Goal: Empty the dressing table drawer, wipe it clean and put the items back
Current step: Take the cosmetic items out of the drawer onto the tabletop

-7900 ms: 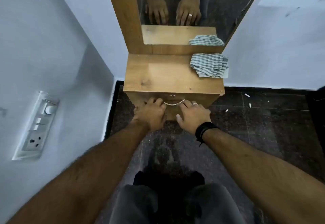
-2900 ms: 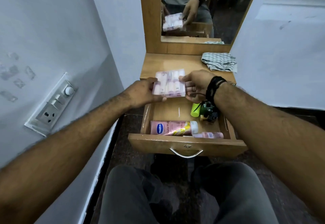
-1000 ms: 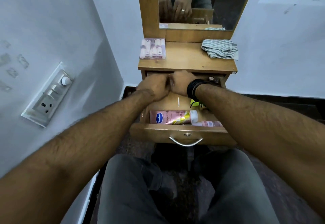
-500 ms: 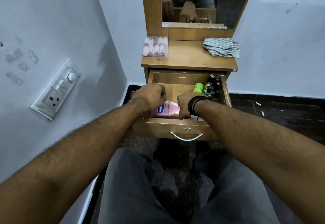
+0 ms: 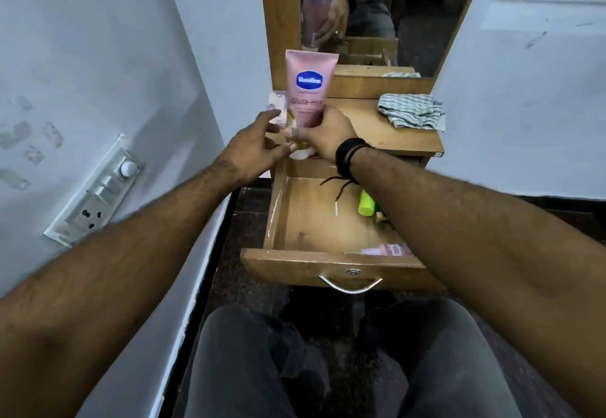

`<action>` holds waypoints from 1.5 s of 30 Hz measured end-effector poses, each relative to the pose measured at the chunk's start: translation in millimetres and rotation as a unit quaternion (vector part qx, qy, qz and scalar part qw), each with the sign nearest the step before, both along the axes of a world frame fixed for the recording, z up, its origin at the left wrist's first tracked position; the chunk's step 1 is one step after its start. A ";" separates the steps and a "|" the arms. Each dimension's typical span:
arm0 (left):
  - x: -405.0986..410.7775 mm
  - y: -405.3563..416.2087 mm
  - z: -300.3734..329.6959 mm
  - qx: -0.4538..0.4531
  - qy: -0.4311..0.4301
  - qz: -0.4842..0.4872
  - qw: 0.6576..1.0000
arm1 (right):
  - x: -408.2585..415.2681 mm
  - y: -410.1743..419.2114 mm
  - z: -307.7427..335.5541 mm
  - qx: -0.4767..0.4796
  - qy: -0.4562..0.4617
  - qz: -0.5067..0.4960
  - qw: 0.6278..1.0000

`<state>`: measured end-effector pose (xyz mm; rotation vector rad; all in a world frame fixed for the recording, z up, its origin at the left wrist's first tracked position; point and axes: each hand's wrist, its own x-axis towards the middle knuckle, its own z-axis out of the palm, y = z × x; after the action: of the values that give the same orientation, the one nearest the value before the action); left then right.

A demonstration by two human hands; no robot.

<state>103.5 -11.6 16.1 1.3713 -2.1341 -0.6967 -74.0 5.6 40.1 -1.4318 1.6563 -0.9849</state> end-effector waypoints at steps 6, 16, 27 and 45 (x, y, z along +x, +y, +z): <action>-1.3 -27.1 -4.6 -0.012 0.020 0.036 0.999 | 26.3 -21.2 -6.6 -0.023 0.025 -0.020 0.999; 0.3 -49.2 -14.9 -0.014 0.040 0.068 0.997 | 34.7 -36.5 -11.1 -0.040 0.098 0.007 0.994; 1.1 -48.2 -19.8 0.005 0.038 0.072 0.997 | 33.5 -35.1 -16.5 -0.036 0.114 0.014 0.993; 0.0 -12.7 -21.7 -0.044 -0.013 0.086 0.995 | 2.8 -5.1 -18.6 -0.010 0.138 0.000 0.990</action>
<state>103.5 -24.3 -5.6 1.5029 -2.0116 -0.5123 -71.2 0.5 21.5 -1.6411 1.8471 -0.8330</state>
